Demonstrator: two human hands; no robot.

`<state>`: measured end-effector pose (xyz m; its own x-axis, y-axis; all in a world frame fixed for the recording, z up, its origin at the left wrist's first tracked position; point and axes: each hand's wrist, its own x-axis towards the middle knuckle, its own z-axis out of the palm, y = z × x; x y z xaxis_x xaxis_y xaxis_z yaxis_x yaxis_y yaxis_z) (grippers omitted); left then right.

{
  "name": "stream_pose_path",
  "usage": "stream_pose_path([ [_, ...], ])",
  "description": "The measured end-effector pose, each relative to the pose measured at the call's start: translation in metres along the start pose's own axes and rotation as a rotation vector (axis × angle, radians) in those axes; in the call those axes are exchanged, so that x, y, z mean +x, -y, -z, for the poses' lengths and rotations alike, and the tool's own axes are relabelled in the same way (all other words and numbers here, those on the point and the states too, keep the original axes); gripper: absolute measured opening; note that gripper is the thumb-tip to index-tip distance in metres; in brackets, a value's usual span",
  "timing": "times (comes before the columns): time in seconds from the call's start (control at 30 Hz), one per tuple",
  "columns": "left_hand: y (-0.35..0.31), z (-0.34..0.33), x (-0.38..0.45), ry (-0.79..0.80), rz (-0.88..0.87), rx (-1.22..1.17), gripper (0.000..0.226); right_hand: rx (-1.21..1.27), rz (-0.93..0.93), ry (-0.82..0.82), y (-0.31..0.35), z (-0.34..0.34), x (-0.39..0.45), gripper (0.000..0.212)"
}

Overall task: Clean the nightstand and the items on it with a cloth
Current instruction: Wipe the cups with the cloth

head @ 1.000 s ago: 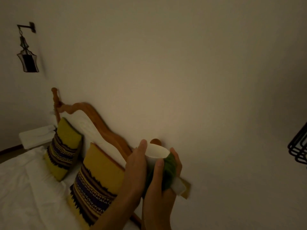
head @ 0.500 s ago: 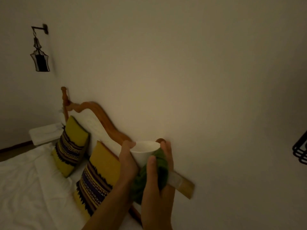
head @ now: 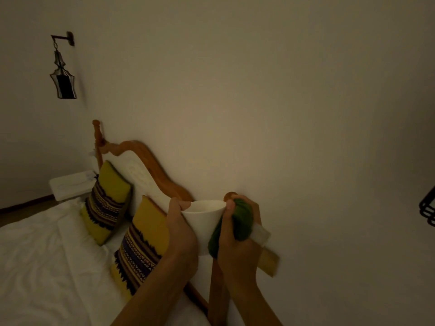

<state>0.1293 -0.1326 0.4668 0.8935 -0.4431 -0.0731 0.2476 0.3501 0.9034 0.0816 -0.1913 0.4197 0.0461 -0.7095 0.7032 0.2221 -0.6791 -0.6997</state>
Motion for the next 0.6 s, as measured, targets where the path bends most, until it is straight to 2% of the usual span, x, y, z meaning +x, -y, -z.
stream_pose_path([
  [0.1,-0.003,0.006,0.001,0.008,0.021,0.007,0.047,-0.015,0.057,-0.048,-0.003,0.001,0.005,0.016],
  [0.2,-0.005,0.009,0.005,0.019,0.073,-0.009,0.058,-0.032,0.181,0.047,-0.005,0.009,0.010,0.011],
  [0.3,-0.008,0.013,0.007,0.057,0.131,-0.039,0.081,-0.006,0.194,0.159,-0.014,0.017,0.010,0.032],
  [0.37,-0.007,0.015,0.007,0.067,0.151,-0.042,0.084,-0.056,0.246,0.157,-0.016,0.018,0.010,0.039],
  [0.4,-0.007,0.014,0.005,0.052,0.144,-0.039,0.082,-0.058,0.272,0.142,-0.018,0.017,0.012,0.035],
  [0.47,-0.008,0.012,0.001,-0.004,0.057,0.022,0.070,-0.035,0.150,0.047,-0.014,0.009,0.014,0.013],
  [0.53,-0.006,0.008,-0.005,-0.009,-0.080,0.087,0.052,0.069,-0.081,-0.120,-0.013,0.000,0.010,0.023],
  [0.6,-0.001,0.008,-0.008,-0.008,-0.131,0.112,0.047,0.136,-0.303,-0.231,-0.009,-0.006,0.004,0.039],
])
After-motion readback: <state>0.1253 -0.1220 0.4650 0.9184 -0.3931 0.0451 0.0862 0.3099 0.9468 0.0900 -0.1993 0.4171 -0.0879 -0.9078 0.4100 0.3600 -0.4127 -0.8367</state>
